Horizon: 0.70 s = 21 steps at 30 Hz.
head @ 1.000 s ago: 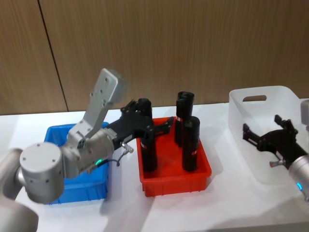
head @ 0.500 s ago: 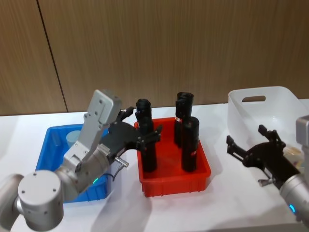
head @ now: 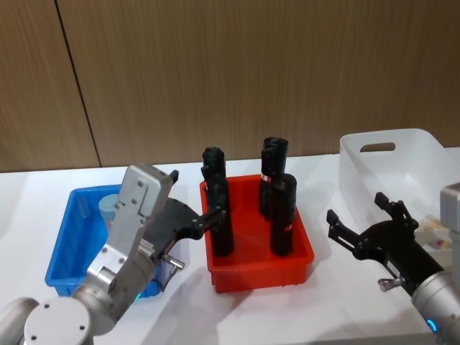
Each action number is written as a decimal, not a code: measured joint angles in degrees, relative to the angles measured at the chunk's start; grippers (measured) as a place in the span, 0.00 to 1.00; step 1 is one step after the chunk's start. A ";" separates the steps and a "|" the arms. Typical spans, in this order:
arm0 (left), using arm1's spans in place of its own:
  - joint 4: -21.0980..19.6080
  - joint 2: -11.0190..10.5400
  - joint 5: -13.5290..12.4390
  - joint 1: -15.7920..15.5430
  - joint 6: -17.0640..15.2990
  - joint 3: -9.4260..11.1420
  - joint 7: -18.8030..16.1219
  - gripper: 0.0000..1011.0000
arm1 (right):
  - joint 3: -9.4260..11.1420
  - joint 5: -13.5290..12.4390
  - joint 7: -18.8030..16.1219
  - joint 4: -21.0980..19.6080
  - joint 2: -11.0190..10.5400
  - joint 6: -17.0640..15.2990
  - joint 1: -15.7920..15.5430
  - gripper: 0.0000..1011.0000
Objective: Pick the cotton swabs from the blue box and place them into the white box.
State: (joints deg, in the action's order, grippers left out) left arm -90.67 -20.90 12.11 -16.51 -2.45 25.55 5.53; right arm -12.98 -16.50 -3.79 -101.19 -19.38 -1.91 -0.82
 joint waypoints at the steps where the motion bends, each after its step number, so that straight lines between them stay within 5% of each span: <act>1: -0.23 -0.09 -0.07 0.24 0.14 0.04 -0.48 0.99 | 0.00 0.00 0.00 0.00 0.00 0.00 -0.01 0.99; 8: -2.21 -0.88 -0.58 2.56 1.47 0.45 -4.28 0.99 | 0.03 0.00 -0.01 -0.05 0.04 0.00 -0.02 0.99; 21: -2.54 -0.99 -0.67 2.94 1.70 0.50 -4.91 0.99 | 0.05 0.02 -0.04 -0.05 0.04 -0.04 -0.02 0.99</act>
State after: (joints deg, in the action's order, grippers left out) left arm -93.21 -21.90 11.44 -13.57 -0.75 26.05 0.62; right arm -12.94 -16.49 -3.82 -101.24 -19.33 -1.95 -0.84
